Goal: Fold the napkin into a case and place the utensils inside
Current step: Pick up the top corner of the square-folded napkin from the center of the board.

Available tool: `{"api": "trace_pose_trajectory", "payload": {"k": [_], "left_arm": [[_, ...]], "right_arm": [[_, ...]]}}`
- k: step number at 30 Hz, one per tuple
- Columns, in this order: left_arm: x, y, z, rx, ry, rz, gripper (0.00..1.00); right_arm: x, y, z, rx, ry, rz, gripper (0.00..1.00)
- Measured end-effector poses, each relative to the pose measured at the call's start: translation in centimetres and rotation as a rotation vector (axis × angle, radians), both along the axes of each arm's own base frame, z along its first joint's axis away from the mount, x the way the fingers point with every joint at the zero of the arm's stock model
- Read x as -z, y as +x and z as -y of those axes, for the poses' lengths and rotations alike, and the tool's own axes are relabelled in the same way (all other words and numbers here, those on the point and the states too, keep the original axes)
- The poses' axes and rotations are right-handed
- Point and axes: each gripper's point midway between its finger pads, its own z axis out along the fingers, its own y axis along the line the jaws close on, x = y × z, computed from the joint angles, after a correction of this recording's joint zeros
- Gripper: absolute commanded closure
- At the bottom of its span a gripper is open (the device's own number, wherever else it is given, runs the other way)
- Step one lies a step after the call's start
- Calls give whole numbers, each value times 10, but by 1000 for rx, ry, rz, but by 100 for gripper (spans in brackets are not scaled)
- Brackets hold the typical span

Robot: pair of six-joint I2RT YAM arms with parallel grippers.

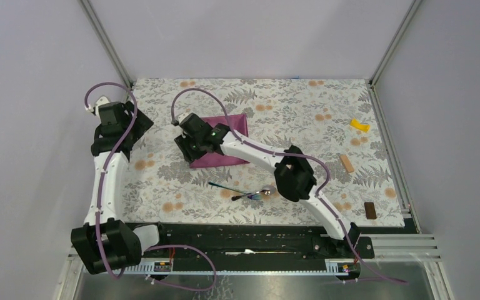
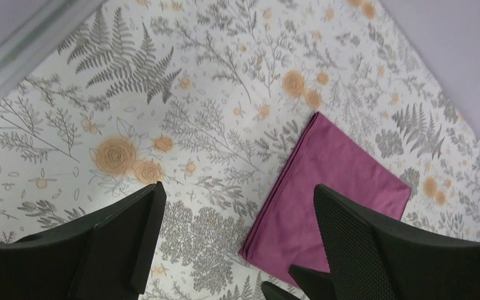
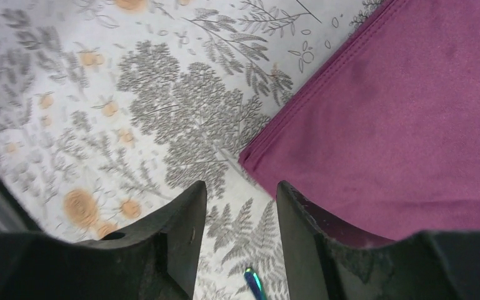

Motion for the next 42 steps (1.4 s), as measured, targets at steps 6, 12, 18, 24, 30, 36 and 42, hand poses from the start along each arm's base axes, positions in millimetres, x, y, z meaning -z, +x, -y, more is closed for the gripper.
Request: {"api": "trace_pose_trajectory", "payload": {"k": [6, 12, 18, 24, 30, 36, 42], "left_arm": [[-10, 1, -4, -14, 21, 31, 7], [-10, 1, -1, 0, 16, 33, 8], [-10, 2, 1, 17, 9, 33, 5], [-11, 3, 5, 41, 2, 39, 5], [-10, 3, 6, 51, 6, 38, 5], [-10, 3, 7, 55, 6, 38, 4], [-11, 3, 6, 55, 4, 38, 4]], "right_arm": [[49, 11, 5, 34, -110, -18, 51], [71, 12, 15, 40, -182, -20, 51], [64, 14, 12, 35, -172, -5, 44], [59, 18, 6, 32, -150, 7, 41], [65, 19, 2, 27, -147, 2, 41], [78, 19, 1, 24, -160, -6, 43], [77, 19, -1, 20, -163, 11, 44]]}}
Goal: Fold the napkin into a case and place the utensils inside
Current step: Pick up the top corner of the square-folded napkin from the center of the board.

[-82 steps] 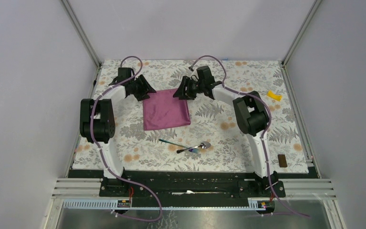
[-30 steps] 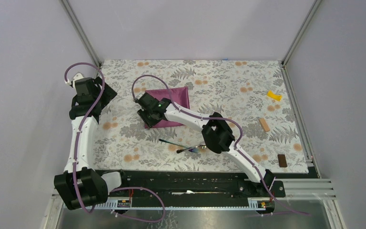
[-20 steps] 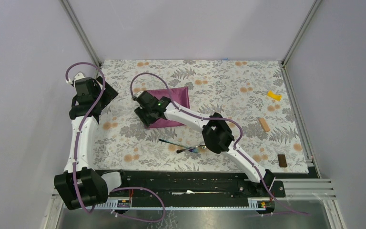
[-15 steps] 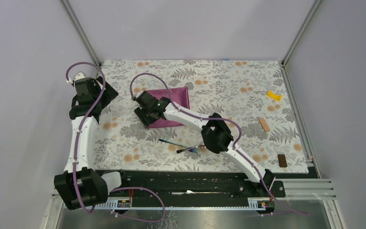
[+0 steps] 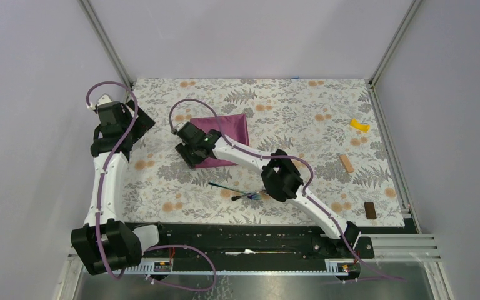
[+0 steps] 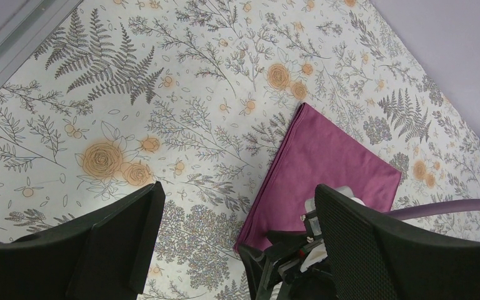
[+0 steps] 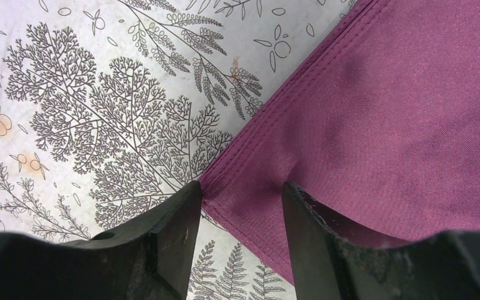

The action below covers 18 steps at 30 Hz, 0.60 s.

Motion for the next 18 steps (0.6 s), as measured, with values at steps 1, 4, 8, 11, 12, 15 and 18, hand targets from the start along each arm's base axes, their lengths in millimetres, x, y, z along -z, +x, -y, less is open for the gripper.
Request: {"api": "trace_pose_trajectory", "payload": {"k": [1, 4, 8, 11, 12, 15, 18], "left_arm": [[0, 0, 0, 0, 0, 0, 4], [0, 0, 0, 0, -2, 0, 4], [0, 0, 0, 2, -3, 1, 4], [0, 0, 0, 3, -4, 1, 4], [0, 0, 0, 3, -4, 1, 4], [0, 0, 0, 5, -5, 1, 4], [0, 0, 1, 5, -5, 1, 4]], "right_arm": [[0, 0, 0, -1, -1, 2, 45], [0, -1, -1, -4, -5, 9, 47], [0, -2, -1, -7, -7, 11, 52], [0, -1, -1, -3, -11, 18, 56], [0, 0, -1, 0, -12, 21, 58], [0, 1, 0, 2, -16, 27, 61], [0, 1, 0, 3, -17, 29, 62]]}}
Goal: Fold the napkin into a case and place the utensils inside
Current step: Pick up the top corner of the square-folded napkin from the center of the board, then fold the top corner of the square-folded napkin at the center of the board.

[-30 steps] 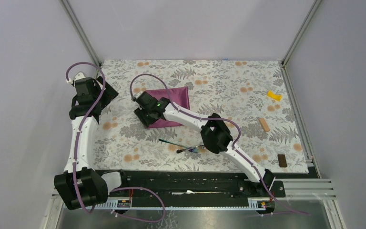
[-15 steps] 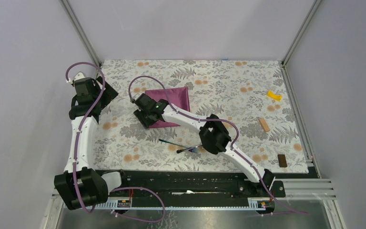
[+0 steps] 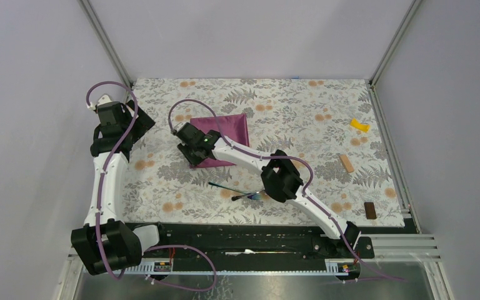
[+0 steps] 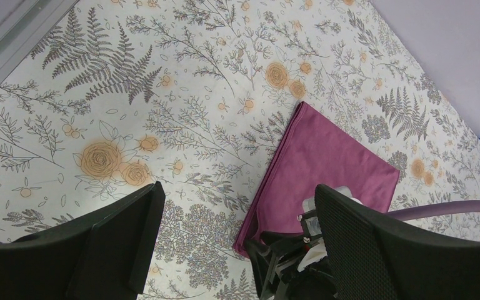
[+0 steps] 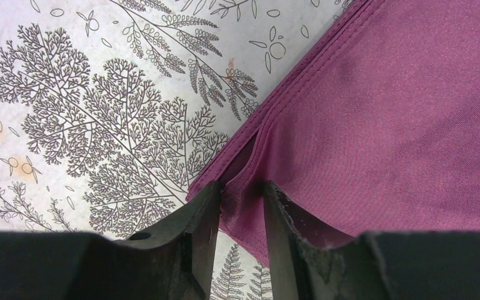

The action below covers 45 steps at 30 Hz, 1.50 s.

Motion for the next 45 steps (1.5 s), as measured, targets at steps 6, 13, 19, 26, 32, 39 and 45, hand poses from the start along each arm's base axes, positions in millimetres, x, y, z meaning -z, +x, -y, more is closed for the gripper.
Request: {"api": "trace_pose_trajectory", "payload": {"k": [6, 13, 19, 26, 32, 39, 45], "left_arm": [[0, 0, 0, 0, 0, 0, 4], [0, 1, 2, 14, -6, 5, 4], [0, 2, 5, 28, -13, 11, 4], [8, 4, 8, 42, -28, -7, 4], [11, 5, 9, 51, -36, -14, 4], [17, 8, 11, 60, -46, -27, 4], [20, 11, 12, 71, -54, -30, 4]], "right_arm": [[0, 1, 0, 2, -1, 3, 64], [2, 5, 2, 21, 1, 20, 69], [-4, 6, 12, 20, 81, -66, 78], [-15, 43, 43, 41, 300, -253, 80], [-11, 77, 76, 98, 430, -356, 81], [-11, 105, 103, 147, 505, -383, 81], [-11, 129, 130, 198, 520, -370, 81]]}}
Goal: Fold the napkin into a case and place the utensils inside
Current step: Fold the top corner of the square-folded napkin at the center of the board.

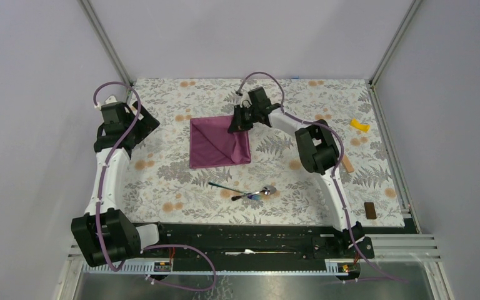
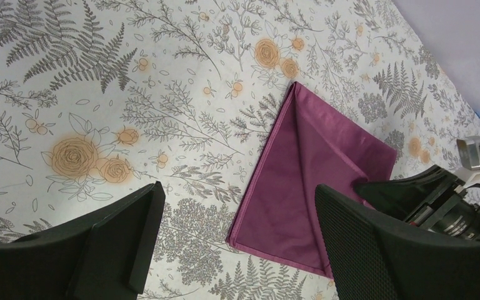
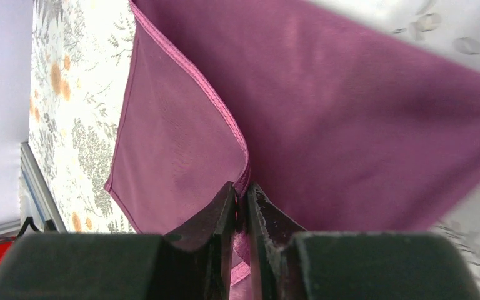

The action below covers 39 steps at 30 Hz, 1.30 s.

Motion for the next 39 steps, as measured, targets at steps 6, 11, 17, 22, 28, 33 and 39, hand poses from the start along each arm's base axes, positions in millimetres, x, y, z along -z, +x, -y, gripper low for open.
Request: {"api": "trace_pose_trajectory", "payload": {"k": [6, 11, 17, 22, 28, 33, 39], "left_arm": [[3, 0, 2, 9, -8, -8, 4], [5, 1, 3, 16, -15, -12, 4], [5, 1, 5, 22, -20, -11, 4], [5, 1, 5, 24, -21, -11, 4], [5, 1, 6, 26, -23, -11, 4], [7, 1, 6, 28, -25, -15, 4], [7, 2, 7, 33, -29, -15, 4]], "right_arm": [[-4, 19, 21, 39, -7, 12, 81], [-23, 30, 18, 31, 4, 59, 80], [-39, 42, 14, 23, 13, 109, 80], [-32, 43, 14, 21, -2, 102, 79], [-10, 45, 17, 24, -31, 73, 79], [-5, 44, 19, 27, -47, 62, 78], [-8, 49, 21, 33, -58, 84, 77]]}}
